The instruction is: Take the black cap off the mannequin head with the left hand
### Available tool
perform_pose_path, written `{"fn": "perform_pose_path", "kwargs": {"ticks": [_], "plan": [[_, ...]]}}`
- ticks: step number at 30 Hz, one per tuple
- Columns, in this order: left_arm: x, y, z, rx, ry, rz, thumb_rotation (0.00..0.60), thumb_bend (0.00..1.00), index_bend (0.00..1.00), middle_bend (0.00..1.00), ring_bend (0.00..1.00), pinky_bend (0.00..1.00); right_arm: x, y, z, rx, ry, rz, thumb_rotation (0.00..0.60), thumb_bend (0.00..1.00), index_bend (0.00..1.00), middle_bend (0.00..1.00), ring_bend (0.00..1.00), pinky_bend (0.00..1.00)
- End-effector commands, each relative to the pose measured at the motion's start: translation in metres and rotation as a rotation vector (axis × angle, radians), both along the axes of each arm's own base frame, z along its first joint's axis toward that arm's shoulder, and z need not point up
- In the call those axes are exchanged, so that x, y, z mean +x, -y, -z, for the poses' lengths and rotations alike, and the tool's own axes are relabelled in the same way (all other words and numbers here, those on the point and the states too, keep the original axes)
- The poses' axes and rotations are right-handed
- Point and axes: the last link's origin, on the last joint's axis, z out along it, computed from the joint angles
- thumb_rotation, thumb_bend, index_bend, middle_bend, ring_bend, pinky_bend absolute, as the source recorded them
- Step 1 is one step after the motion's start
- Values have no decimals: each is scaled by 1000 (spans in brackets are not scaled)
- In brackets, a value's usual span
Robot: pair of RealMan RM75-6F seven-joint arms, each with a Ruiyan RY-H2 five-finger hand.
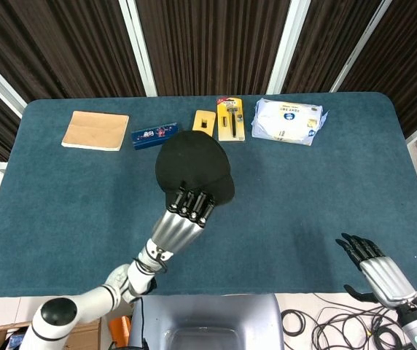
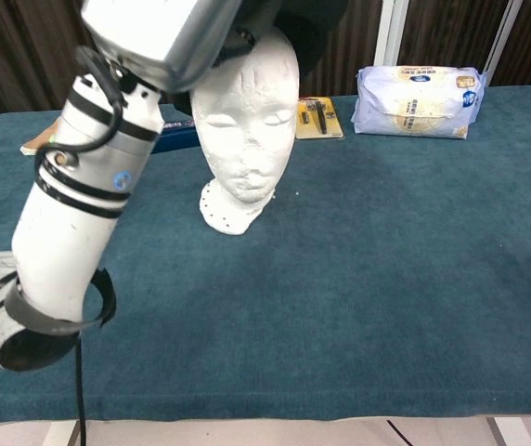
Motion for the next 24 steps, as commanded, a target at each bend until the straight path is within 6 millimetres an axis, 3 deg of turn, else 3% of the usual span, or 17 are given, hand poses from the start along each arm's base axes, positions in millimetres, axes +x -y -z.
{"fn": "perform_pose_path", "kwargs": {"ticks": [1,14,19,24], "plan": [[2,-11,-24,56,11,-9,600,634,748,871,670,481,0,1,1,2,-4,1,600,205,0,0,0,104],[-10,-26,-66,131,4,-55,600,639,748,860,673,480,1,2,6,9,-20,2,600,205,0,0,0,112],[-34,-21,-80,158,-30,-65,600,638,748,859,673,481,1,2,5,5,-17,4,600,205,0,0,0,113],[-75,-16,-91,157,-84,-133,600,637,748,859,676,499,2,0,7,13,-20,-4,600,205,0,0,0,112]]}}
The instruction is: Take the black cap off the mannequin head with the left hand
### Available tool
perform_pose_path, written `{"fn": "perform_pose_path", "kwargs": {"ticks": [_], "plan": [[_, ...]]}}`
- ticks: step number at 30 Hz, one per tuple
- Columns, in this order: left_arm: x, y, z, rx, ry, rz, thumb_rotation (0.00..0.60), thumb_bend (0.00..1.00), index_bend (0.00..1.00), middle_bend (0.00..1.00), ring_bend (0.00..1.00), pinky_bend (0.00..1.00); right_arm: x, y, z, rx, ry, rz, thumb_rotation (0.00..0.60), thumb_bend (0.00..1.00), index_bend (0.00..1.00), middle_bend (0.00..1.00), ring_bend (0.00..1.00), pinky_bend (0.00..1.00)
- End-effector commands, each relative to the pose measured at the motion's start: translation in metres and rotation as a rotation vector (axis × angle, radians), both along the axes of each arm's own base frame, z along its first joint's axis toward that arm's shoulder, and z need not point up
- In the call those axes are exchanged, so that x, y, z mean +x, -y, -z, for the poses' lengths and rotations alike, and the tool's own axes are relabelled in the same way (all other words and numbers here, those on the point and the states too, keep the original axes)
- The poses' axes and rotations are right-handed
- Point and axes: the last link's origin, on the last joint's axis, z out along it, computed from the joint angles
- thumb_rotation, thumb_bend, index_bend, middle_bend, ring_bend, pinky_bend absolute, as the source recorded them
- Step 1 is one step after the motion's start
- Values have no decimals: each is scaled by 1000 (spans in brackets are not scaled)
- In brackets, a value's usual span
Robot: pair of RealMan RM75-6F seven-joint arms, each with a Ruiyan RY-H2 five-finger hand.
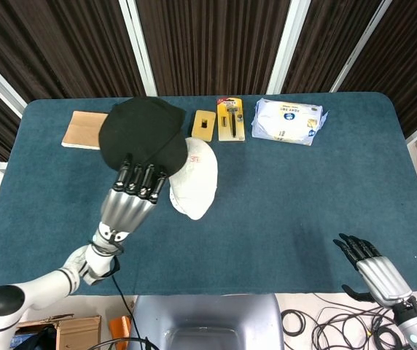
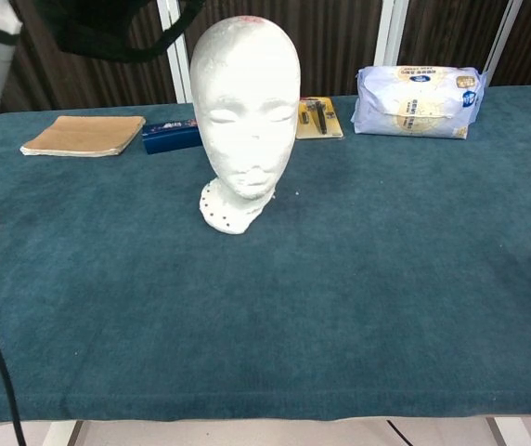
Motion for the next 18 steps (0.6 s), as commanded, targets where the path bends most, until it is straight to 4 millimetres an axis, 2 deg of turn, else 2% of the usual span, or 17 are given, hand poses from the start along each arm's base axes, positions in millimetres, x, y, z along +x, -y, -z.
{"fn": "perform_pose_path", "kwargs": {"ticks": [1,7,11,15,18], "plan": [[-35,6,-7,-9,-41,-62,600,634,748,859,679,503,1,-1,1,5,-2,-5,600,205,0,0,0,112],[-103,21,3,-71,-97,-175,600,607,736,864,689,505,3,-3,5,13,-7,-12,600,206,0,0,0,112],[-140,34,25,-135,-140,-263,600,589,705,851,689,496,3,-3,7,18,-14,-12,600,205,0,0,0,113],[-166,48,49,-223,-184,-358,600,511,575,740,651,423,3,-3,9,20,-21,-12,600,205,0,0,0,113],[-173,60,60,-256,-216,-354,600,474,481,642,616,396,3,-3,10,19,-23,-10,600,206,0,0,0,113]]}}
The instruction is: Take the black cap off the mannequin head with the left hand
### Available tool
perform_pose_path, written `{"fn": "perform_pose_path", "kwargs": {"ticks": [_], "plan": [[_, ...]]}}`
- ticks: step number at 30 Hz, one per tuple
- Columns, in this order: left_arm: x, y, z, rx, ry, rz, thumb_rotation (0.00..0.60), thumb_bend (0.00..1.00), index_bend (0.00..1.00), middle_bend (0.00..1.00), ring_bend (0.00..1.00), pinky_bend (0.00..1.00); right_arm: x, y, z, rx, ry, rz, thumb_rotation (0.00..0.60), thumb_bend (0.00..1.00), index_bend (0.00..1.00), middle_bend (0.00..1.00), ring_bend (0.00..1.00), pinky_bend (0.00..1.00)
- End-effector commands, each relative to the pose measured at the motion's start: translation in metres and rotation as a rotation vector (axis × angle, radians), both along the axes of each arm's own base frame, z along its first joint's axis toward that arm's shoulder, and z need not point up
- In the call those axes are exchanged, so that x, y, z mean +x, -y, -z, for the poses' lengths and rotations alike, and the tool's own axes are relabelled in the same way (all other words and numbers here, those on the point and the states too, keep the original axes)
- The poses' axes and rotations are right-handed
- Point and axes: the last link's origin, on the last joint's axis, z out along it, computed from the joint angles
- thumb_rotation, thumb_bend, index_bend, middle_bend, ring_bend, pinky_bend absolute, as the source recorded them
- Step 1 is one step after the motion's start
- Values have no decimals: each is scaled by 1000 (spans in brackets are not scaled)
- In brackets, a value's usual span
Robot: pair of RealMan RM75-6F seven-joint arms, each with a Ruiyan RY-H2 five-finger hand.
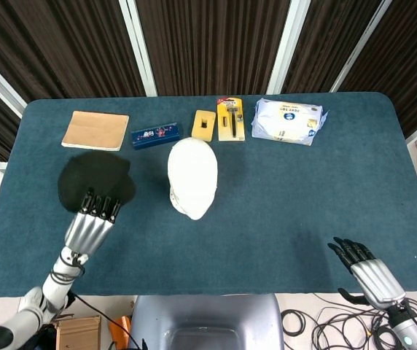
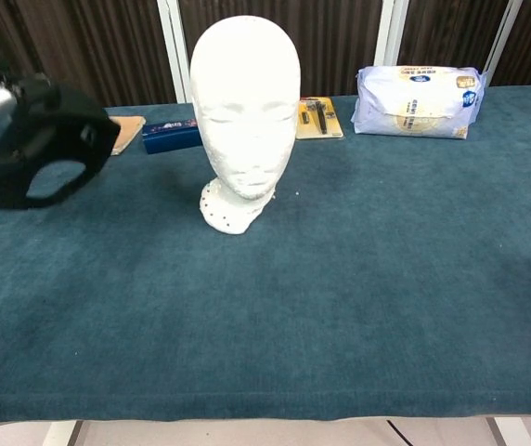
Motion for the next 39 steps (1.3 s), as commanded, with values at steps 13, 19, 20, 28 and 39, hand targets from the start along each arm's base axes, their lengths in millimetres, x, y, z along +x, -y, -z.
{"fn": "perform_pose_path", "kwargs": {"ticks": [13,19,20,28,39], "plan": [[-48,67,65,-439,136,-309,600,220,0,0,0,23,0,0,-1,-3,2,-1,600,205,0,0,0,114],[-42,89,60,-705,235,-428,600,181,0,0,0,14,0,0,-2,-10,3,1,600,205,0,0,0,114],[-41,92,58,-741,244,-447,600,180,0,0,0,12,0,0,-2,-11,3,2,600,205,0,0,0,114],[-45,111,24,-997,236,-616,600,180,0,0,0,0,-1,1,-1,-9,-3,3,600,205,0,0,0,114],[-61,145,-67,-905,557,-478,600,229,0,0,0,0,-1,1,3,-13,-20,3,600,205,0,0,0,114]]}}
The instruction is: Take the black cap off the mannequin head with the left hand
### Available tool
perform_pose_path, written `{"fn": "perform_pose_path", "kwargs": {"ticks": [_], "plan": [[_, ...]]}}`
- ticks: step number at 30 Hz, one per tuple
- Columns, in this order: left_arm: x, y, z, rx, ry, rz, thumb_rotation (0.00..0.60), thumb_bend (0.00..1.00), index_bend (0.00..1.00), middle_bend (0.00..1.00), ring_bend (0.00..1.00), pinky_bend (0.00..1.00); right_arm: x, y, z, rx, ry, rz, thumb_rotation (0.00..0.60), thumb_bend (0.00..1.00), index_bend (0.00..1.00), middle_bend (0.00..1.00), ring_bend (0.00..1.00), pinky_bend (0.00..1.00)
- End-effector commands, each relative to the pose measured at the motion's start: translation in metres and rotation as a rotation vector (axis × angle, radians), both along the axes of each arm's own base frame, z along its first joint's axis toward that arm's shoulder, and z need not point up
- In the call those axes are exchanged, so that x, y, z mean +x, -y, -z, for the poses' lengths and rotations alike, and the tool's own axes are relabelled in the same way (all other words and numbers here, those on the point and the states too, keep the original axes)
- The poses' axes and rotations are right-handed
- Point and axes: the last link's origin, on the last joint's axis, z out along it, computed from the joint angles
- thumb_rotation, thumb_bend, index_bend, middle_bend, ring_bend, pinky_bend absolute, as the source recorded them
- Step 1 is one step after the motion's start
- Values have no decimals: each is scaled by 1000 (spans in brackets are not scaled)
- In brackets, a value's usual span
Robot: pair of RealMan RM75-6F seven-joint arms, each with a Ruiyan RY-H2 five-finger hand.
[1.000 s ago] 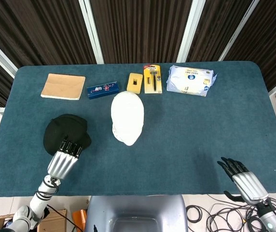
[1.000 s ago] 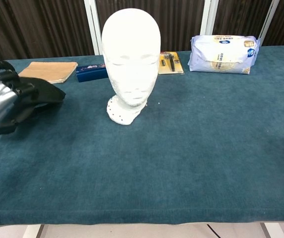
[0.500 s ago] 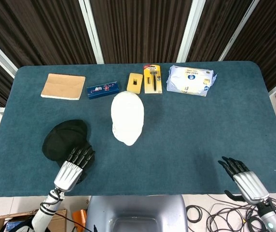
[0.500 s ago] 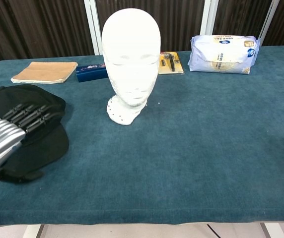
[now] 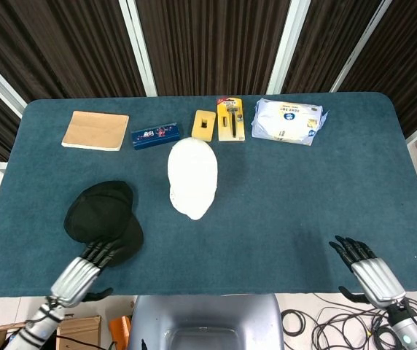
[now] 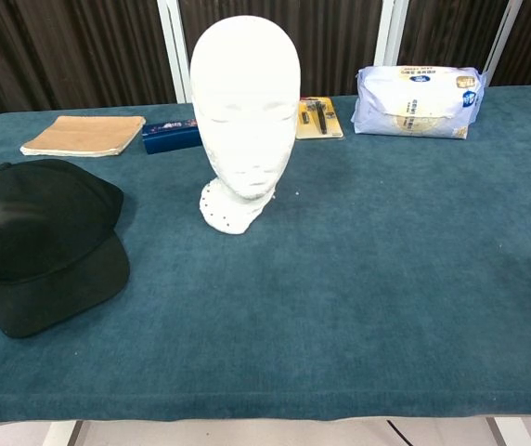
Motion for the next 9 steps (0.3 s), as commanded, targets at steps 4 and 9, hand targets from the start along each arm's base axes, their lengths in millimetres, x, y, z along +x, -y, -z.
{"fn": "perform_pose_path", "kwargs": {"ticks": [4,9], "plan": [[-40,36,-50,139,8,-131,600,247,0,0,0,0,0,0,5,6,-17,-3,600,205,0,0,0,114],[-39,40,-58,213,1,-127,600,252,0,0,0,0,2,0,8,1,-26,-7,600,206,0,0,0,114]]}}
